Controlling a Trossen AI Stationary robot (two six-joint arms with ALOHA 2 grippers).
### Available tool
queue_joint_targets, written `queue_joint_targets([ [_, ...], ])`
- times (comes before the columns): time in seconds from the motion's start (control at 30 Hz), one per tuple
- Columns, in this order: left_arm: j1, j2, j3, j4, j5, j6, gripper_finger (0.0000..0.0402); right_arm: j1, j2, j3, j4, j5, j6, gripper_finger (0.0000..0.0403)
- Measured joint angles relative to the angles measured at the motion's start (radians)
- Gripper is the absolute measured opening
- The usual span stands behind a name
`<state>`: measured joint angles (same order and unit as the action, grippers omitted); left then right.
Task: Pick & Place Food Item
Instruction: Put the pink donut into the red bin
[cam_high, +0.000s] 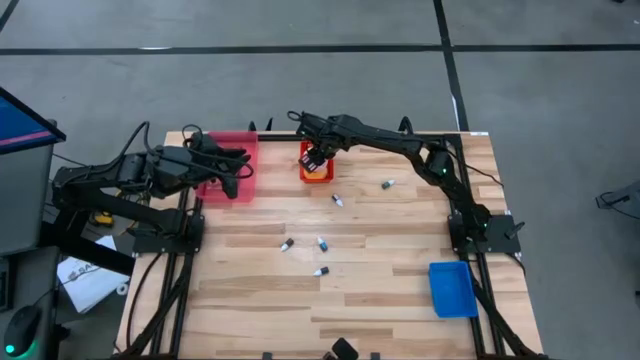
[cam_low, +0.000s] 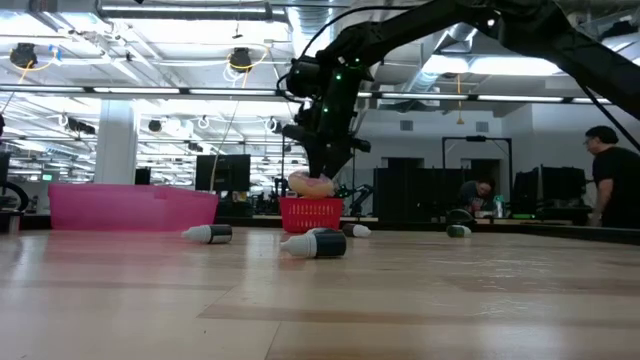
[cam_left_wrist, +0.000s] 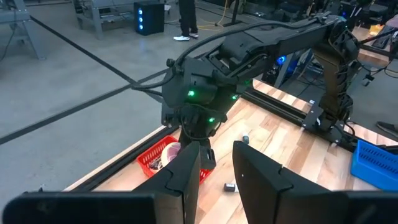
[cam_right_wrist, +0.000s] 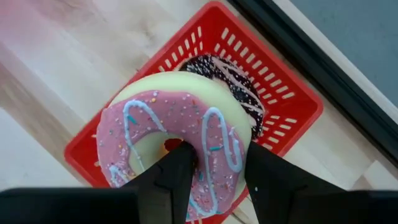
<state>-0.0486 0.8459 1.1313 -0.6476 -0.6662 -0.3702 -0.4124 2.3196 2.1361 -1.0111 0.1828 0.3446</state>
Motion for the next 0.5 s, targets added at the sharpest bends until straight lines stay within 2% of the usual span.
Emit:
queue_joint_targets([
  [0.5, 0.0, 0.0, 0.0, 0.001, 0.0, -0.007, 0.0092, 0.028, 0.01, -0.03, 0.024, 0.051, 0.038, 0.0129],
])
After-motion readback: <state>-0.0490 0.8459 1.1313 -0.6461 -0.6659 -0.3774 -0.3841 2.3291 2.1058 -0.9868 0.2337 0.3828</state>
